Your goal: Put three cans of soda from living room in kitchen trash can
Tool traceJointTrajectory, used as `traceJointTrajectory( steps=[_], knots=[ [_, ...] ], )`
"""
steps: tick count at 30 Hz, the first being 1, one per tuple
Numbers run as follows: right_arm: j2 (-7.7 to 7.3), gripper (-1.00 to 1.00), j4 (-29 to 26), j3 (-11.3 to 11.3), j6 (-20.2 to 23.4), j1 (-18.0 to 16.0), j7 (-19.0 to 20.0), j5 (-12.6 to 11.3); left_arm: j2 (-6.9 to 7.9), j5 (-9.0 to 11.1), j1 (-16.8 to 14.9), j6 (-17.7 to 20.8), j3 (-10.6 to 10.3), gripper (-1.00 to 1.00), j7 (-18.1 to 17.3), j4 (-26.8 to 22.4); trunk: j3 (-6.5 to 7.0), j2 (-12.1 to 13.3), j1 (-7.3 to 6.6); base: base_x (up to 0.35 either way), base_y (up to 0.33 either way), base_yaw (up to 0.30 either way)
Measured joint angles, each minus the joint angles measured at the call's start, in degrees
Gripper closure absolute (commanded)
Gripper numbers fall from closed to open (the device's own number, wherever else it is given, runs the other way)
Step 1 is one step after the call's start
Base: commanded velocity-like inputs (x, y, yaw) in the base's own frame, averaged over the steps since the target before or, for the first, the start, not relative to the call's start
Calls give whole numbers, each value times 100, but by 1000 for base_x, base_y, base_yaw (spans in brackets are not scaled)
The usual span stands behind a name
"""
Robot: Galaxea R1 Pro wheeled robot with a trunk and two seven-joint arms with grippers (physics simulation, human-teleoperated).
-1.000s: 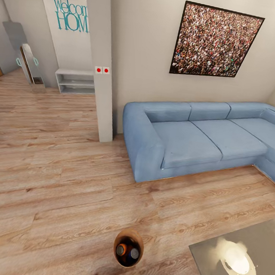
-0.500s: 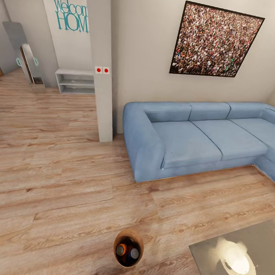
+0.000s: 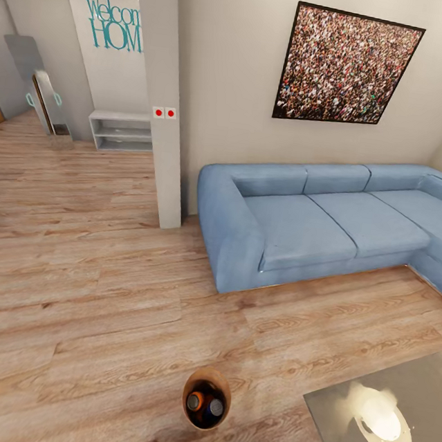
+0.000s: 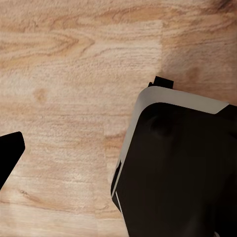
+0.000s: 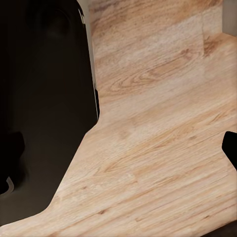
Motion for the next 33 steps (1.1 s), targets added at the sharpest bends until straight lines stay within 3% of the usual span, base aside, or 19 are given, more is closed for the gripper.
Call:
traceJointTrajectory(
  steps=[33],
  knots=[
    [0,-100,0,0,0,0,-3,0,0,0,0,0,0,-100,0,-2,0,0,0,0,0,0]
  ],
)
